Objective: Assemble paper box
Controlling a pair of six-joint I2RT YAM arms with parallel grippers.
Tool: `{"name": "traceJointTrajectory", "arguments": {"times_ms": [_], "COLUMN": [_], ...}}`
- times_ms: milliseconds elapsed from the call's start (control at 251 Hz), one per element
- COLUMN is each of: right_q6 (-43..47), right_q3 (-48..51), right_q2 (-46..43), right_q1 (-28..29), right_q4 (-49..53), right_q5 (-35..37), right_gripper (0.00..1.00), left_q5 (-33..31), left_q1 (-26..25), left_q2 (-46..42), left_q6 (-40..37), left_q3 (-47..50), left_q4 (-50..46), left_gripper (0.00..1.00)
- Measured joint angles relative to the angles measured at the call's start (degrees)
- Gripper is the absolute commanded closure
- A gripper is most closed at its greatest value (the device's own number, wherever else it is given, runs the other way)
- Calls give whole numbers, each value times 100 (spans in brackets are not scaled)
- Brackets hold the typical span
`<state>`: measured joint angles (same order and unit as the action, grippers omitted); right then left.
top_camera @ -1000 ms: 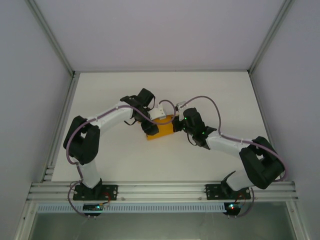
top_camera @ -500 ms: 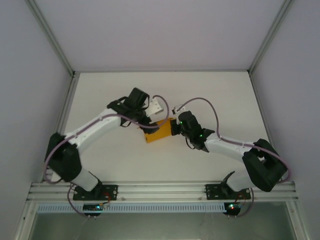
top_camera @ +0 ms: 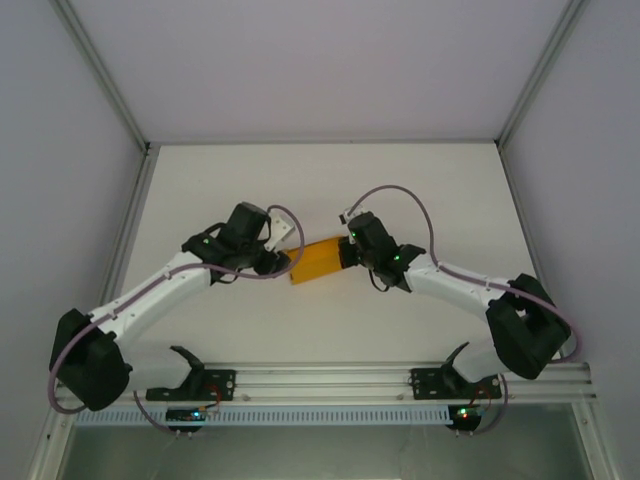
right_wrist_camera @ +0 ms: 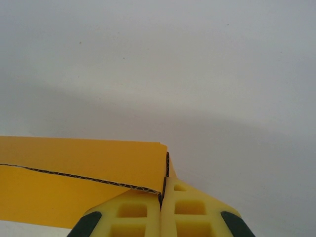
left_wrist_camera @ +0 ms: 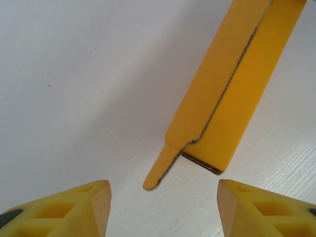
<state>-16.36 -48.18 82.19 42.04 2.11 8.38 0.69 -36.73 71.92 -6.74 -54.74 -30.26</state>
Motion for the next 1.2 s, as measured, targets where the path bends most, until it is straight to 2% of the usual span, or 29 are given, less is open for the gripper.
{"name": "traceJointTrajectory", "arguments": {"times_ms": [132, 184, 247, 279, 487, 623, 886, 1058, 1201], "right_q6": [-33, -37, -39, -39, -61, -127, -796, -1102, -1209], "right_q3": [-76, -118, -160, -177, -323, -422, -544, -566, -529], "right_q2": [9, 26, 44, 52, 142, 208, 225, 234, 234], "right_q1": [0, 0, 0, 0, -4, 9, 409, 710, 765], "right_q4": [164, 223, 271, 299, 470, 549, 949, 1163, 1130], "right_q5": [-107, -133, -166, -173, -166, -63, 732, 1320, 1456], "right_gripper": [100, 100, 100, 100, 100, 100, 100, 100, 100], "left_q5": [9, 7, 7, 2, -33, -37, -350, -177, 223], "left_q1": [37, 37, 37, 37, 42, 39, -129, -129, 44], "left_q2": [411, 557, 660, 691, 813, 881, 1062, 1091, 1093], "left_q6": [2, -39, -70, -87, 68, 446, 2221, 3093, 3740], "left_q3": [-151, -223, -280, -302, -538, -599, -673, -782, -844], "left_q4": [11, 13, 9, 9, -83, -116, -57, -251, -420], "left_gripper": [64, 67, 80, 82, 84, 85, 84, 81, 80]}}
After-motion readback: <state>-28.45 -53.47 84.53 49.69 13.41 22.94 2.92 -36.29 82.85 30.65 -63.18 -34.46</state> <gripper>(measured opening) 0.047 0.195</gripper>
